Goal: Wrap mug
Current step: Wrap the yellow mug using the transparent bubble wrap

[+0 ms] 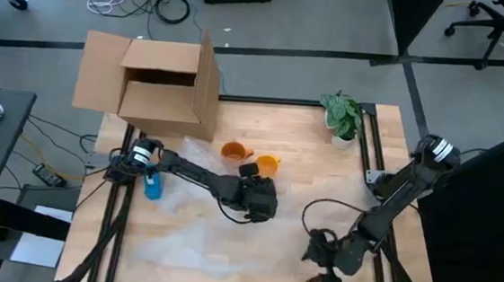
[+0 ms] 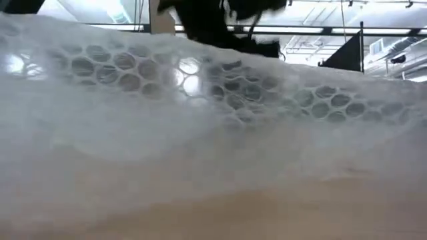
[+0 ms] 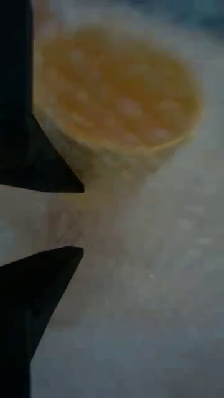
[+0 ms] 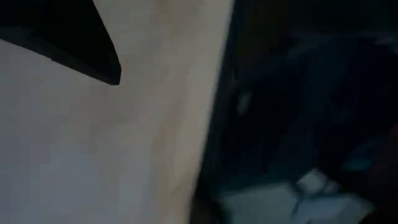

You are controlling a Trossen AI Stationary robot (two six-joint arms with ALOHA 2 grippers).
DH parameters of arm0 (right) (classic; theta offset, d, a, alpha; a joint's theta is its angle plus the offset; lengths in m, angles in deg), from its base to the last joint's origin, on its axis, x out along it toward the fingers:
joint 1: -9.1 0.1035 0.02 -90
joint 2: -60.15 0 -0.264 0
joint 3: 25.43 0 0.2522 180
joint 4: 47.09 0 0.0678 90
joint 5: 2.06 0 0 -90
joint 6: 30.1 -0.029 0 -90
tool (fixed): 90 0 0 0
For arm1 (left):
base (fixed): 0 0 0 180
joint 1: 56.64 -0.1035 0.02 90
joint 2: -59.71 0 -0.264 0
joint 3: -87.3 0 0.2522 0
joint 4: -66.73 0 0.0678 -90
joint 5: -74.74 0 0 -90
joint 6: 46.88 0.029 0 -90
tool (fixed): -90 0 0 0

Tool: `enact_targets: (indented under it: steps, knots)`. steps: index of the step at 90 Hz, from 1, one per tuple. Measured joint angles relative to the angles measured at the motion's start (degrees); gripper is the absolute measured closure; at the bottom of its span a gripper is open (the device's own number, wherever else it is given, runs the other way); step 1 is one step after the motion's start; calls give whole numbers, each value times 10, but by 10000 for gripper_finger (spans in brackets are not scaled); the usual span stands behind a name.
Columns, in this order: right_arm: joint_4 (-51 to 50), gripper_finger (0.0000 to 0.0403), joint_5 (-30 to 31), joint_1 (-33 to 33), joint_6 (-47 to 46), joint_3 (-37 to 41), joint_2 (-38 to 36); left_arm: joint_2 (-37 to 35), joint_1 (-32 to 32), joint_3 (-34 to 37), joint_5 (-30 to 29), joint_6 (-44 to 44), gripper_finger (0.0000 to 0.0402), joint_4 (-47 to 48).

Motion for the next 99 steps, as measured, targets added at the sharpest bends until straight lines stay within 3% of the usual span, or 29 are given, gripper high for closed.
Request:
enact_targets:
  steps: [11,22,47,60,76,99]
  knots:
    - [-85,110,67,-22,-6,2,4,-2,34,-119,12,-3,264,93]
    - [-162,110,114,-48,-24,1,4,-5,81,-157,47,-4,264,66]
    - [-133,110,108,-119,11,1,8,41,165,-50,119,-34,264,-35]
    - [-134,110,89,-160,-9,0,48,71,160,6,246,-66,264,-71]
    - [-173,110,72,-200,-62,-4,123,77,157,15,383,-109,264,-49]
    - [-232,110,73,-219,-99,-2,102,70,182,-26,378,-112,264,109]
